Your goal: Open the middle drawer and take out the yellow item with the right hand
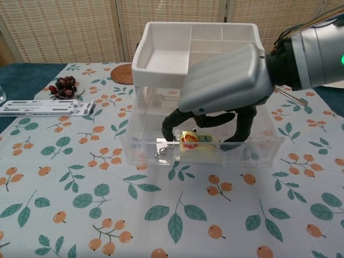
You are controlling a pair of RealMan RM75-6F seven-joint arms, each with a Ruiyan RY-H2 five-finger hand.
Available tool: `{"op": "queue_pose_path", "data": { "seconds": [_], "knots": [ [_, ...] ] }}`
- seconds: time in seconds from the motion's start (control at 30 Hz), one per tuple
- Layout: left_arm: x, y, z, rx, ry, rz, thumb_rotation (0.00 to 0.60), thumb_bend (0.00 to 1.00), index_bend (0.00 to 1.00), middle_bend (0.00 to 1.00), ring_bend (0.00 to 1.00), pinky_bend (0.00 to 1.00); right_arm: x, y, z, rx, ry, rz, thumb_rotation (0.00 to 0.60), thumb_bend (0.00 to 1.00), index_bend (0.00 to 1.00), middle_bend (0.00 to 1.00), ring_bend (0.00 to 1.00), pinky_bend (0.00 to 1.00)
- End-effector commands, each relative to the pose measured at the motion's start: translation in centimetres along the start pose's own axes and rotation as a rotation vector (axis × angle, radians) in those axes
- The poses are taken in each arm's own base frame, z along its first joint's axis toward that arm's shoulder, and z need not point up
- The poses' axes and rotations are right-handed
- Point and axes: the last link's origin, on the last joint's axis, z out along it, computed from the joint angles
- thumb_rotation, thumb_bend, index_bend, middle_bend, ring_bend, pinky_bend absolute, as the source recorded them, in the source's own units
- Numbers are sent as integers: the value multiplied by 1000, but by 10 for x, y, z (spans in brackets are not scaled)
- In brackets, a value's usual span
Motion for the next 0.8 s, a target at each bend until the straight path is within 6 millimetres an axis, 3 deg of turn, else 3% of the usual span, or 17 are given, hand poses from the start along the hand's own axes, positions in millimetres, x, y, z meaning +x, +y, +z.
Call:
{"op": "queue_pose_path", "data": {
  "seconds": [0.03, 0.57, 0.8],
  "knots": [
    [0, 0, 0, 1, 1, -1, 600, 257, 0, 0, 91, 111, 0, 0, 1, 0, -3, -1, 600, 278, 269, 891, 1000, 1000],
    [0, -1, 1, -1, 1, 1, 600, 256, 0, 0, 91, 111, 0, 0, 3, -7, 10, 15, 600, 289, 471, 901, 1000, 1000],
    [0, 0, 1, -3, 1, 1, 600, 257, 0, 0, 91, 111, 0, 1, 2, -13, 17, 24, 600, 351, 514, 905, 1000, 1000]
  ]
}}
